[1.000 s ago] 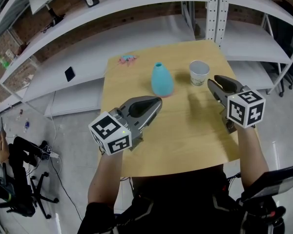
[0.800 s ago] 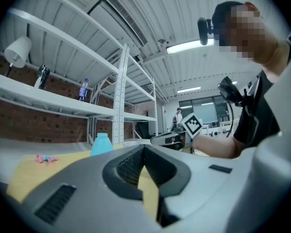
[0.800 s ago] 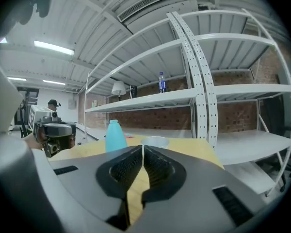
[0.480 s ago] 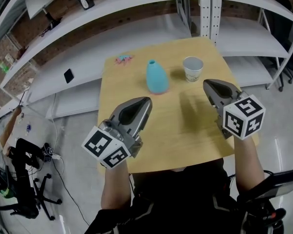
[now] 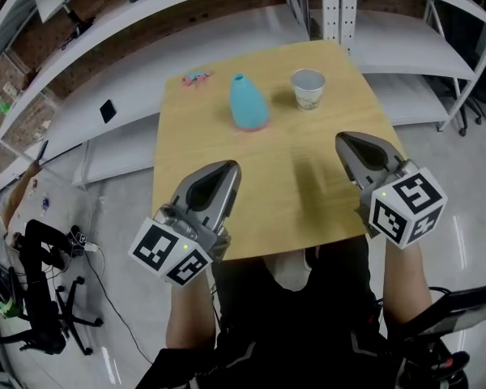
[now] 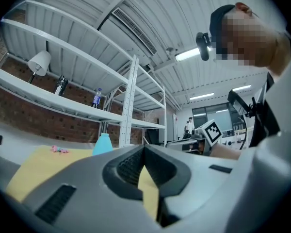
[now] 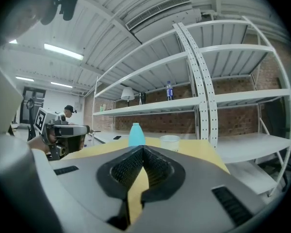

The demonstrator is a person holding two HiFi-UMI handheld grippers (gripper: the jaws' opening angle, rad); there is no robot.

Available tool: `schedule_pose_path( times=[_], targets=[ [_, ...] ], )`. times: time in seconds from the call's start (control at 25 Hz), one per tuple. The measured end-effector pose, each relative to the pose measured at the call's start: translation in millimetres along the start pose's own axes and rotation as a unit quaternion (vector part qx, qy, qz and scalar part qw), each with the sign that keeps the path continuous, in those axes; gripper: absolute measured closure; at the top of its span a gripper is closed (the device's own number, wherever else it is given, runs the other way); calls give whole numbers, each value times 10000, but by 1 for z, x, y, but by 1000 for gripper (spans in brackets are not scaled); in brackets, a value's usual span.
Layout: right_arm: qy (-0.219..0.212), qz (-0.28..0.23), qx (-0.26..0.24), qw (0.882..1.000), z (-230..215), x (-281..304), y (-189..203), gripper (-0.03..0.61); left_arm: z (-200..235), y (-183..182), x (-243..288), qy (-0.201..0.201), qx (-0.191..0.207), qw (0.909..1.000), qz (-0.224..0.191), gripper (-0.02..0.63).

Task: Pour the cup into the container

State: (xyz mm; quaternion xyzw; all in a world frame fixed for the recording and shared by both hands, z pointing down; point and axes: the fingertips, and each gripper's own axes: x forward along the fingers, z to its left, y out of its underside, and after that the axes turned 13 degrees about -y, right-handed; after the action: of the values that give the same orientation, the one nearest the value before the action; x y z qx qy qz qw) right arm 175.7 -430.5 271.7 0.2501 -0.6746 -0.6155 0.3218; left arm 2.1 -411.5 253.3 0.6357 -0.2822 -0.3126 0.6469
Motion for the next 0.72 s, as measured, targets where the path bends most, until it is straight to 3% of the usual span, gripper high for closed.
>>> schedule_pose_path(
  times=[0.16,0.36,0.56,0.72],
  targets=[
    [-33,-91,72,9999,39,-36,9,577,-29,4,-39,-53,41,9999,80,612],
    [-120,-50,56,9999,121,-106,28,577,-96,14,-118,19,24,9998,220,612],
    [-48,8,175,9998,213,-185,58,577,-162,29,-231,-9,34,9993,382,612],
    [-130,20,164,9998,317,-249,77,577,-213,36,-343,-117,66,9989,446,613]
  ],
)
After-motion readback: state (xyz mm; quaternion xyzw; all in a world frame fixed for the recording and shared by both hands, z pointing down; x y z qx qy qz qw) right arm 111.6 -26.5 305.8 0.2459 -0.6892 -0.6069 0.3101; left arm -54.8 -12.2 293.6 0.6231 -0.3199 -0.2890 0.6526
